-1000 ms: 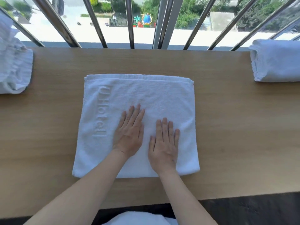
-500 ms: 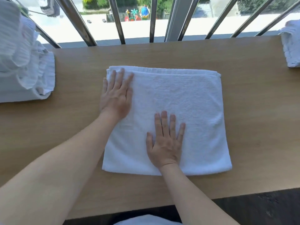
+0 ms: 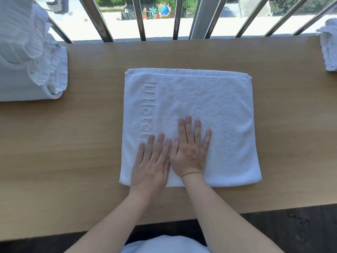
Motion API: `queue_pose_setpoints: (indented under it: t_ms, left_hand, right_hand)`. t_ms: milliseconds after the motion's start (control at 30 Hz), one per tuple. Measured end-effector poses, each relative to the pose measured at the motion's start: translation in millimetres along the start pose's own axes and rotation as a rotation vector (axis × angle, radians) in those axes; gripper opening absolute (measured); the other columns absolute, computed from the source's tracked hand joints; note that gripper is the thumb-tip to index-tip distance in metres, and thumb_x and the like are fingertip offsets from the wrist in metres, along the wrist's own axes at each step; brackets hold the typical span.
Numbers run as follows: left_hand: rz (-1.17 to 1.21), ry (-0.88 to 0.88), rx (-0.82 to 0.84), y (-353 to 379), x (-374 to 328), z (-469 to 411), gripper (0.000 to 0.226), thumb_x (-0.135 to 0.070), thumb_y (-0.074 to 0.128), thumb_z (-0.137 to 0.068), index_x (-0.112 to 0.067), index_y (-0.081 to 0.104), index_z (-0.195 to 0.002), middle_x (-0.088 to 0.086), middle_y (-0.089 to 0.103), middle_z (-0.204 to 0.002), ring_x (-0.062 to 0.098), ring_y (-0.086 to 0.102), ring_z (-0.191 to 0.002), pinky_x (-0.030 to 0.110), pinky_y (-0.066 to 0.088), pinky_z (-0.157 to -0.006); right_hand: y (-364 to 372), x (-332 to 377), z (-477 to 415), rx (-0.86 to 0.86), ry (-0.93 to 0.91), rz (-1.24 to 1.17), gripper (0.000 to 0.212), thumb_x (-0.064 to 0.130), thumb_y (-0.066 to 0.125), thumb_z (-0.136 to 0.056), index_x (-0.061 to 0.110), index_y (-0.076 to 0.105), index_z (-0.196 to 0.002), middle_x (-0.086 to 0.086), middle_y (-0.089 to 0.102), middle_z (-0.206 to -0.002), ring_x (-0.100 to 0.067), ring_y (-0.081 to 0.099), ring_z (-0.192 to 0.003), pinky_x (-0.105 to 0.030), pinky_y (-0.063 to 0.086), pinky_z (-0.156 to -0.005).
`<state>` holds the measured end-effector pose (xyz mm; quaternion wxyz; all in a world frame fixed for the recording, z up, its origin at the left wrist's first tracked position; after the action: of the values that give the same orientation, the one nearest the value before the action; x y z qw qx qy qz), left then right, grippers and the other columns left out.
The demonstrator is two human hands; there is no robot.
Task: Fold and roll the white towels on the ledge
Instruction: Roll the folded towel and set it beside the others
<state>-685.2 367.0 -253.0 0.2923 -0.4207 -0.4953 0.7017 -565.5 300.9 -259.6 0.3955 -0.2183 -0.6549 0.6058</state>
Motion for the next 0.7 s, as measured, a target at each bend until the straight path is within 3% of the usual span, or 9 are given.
queue_pose_setpoints:
  t_ms: [200,300,467,633,700]
  left_hand:
    - [-0.051,-0.014,0.003,6,6,3,0.059,-0.039,0.025,-0.105,-0.025,0.016,-0.161,-0.001,0.008,-0.169,0.024,0.001,-0.156,0.051,0.008,-0.124]
    - [-0.095,-0.041,0.013,5,6,4,0.062,-0.043,0.025,-0.103,-0.028,0.009,-0.161,-0.002,0.002,-0.169,0.023,-0.005,-0.156,0.050,0.003,-0.125]
    - [-0.142,-0.133,0.034,1,18,12,0.058,-0.045,0.010,-0.105,-0.035,-0.002,-0.160,-0.006,-0.013,-0.168,0.019,-0.019,-0.153,0.046,-0.006,-0.125]
    - [-0.128,-0.142,0.045,-3,31,25,0.058,-0.047,0.007,-0.104,-0.036,-0.008,-0.159,-0.008,-0.019,-0.166,0.015,-0.023,-0.152,0.039,-0.013,-0.124]
    - [-0.130,-0.079,0.057,-5,42,35,0.061,-0.050,0.009,-0.103,-0.032,-0.004,-0.160,-0.005,-0.014,-0.167,0.016,-0.020,-0.153,0.039,-0.012,-0.124]
  right_hand:
    - [-7,-12,7,0.068,-0.125,-0.015,0.062,0.036,0.032,-0.099,0.018,0.025,-0.157,-0.002,0.021,-0.164,-0.027,0.011,-0.153,-0.060,0.005,-0.121]
    - [-14,-43,21,0.098,-0.211,0.037,0.062,0.042,0.032,-0.100,0.026,0.020,-0.159,-0.003,0.012,-0.167,-0.023,0.007,-0.154,-0.053,0.006,-0.123]
    - [-34,-127,33,0.128,0.082,0.095,0.062,0.054,0.015,-0.101,0.036,-0.002,-0.158,0.006,-0.010,-0.167,-0.012,-0.013,-0.152,-0.043,-0.004,-0.124]
    - [-47,-158,38,0.130,0.231,0.060,0.064,0.054,0.006,-0.099,0.032,-0.001,-0.159,0.002,-0.008,-0.167,-0.018,-0.007,-0.154,-0.043,-0.005,-0.124]
    - [-51,-157,48,0.142,0.186,0.066,0.064,0.055,0.011,-0.100,0.033,0.000,-0.159,-0.002,-0.010,-0.167,-0.019,-0.007,-0.154,-0.046,-0.007,-0.123]
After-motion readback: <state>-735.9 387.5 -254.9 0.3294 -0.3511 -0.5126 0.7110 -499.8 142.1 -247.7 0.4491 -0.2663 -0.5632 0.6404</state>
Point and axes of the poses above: each hand's wrist, its own z-axis away from the middle knuckle, its own y-axis out of the palm, x = y × z, the point moved 1 cm from there along -z, towards the middle knuckle
